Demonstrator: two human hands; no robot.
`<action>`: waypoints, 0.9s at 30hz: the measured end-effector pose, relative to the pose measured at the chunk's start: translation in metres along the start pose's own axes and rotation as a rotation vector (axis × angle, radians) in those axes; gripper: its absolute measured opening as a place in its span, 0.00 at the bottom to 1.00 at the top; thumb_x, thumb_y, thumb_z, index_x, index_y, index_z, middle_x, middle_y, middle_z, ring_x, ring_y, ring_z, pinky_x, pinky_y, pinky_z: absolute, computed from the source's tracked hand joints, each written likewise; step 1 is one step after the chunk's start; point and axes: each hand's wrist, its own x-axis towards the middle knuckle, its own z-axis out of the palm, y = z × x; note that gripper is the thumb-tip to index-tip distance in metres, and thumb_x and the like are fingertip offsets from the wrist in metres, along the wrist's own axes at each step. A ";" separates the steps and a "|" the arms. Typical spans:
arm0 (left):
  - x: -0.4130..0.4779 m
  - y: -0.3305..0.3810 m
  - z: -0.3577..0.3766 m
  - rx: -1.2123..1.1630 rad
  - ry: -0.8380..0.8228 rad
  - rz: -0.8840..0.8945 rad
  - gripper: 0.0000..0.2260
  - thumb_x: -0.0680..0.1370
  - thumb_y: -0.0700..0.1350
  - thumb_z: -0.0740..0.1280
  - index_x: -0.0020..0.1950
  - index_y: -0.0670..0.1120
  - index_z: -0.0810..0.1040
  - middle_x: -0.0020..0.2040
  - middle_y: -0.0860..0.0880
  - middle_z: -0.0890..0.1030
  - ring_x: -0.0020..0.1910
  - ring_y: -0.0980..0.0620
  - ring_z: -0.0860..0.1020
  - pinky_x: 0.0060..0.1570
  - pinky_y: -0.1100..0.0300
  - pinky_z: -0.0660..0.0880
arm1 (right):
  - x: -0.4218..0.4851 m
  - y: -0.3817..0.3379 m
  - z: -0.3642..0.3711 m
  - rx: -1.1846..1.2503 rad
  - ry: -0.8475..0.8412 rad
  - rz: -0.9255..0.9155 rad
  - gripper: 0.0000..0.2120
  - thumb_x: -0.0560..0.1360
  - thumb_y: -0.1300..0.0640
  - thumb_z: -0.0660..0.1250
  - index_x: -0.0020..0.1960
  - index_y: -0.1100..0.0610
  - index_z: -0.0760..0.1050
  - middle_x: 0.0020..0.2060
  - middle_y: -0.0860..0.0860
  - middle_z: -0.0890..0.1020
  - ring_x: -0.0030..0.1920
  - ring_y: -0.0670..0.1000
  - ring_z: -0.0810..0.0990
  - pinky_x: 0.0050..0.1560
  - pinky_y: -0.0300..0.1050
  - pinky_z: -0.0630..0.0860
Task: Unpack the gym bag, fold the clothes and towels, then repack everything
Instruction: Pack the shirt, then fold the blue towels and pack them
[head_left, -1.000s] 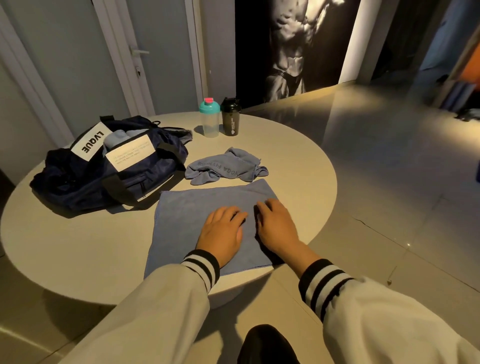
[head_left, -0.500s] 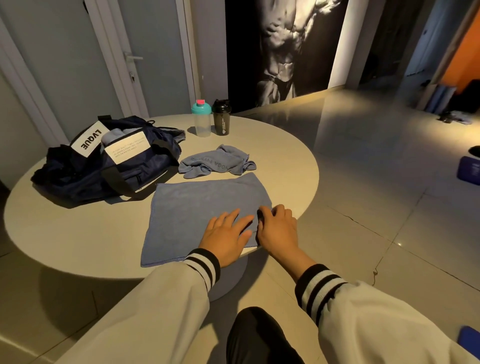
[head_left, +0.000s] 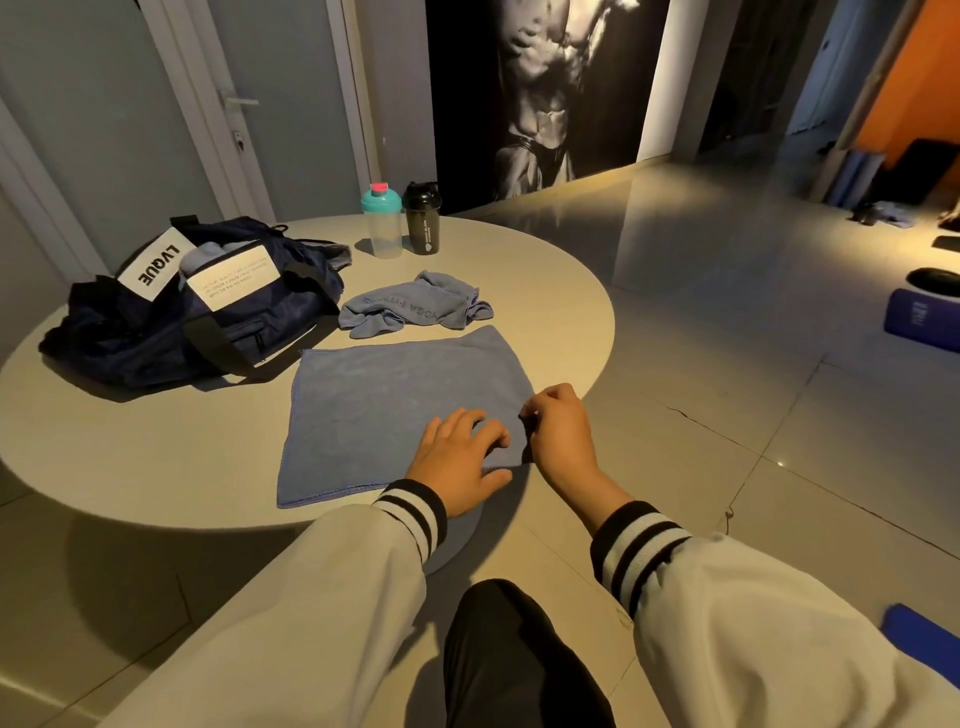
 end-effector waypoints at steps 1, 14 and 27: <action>-0.001 0.000 0.000 0.005 -0.001 0.009 0.14 0.79 0.56 0.66 0.62 0.56 0.72 0.72 0.50 0.68 0.74 0.47 0.63 0.75 0.44 0.56 | -0.002 0.003 -0.001 -0.056 -0.013 -0.040 0.05 0.72 0.55 0.62 0.47 0.55 0.73 0.50 0.55 0.76 0.46 0.55 0.78 0.40 0.54 0.78; -0.004 0.018 -0.031 -0.193 0.172 -0.163 0.11 0.85 0.55 0.58 0.62 0.52 0.75 0.49 0.48 0.82 0.46 0.47 0.79 0.45 0.54 0.77 | -0.012 -0.008 -0.014 -0.014 0.015 -0.136 0.14 0.79 0.70 0.59 0.56 0.60 0.81 0.55 0.50 0.73 0.54 0.48 0.75 0.50 0.26 0.69; -0.021 -0.001 -0.047 -0.870 0.253 -0.329 0.09 0.84 0.45 0.62 0.62 0.52 0.77 0.59 0.51 0.80 0.59 0.53 0.77 0.60 0.59 0.75 | 0.002 -0.072 0.023 -0.137 -0.077 -0.313 0.19 0.75 0.73 0.61 0.59 0.57 0.79 0.66 0.53 0.73 0.64 0.53 0.73 0.56 0.33 0.64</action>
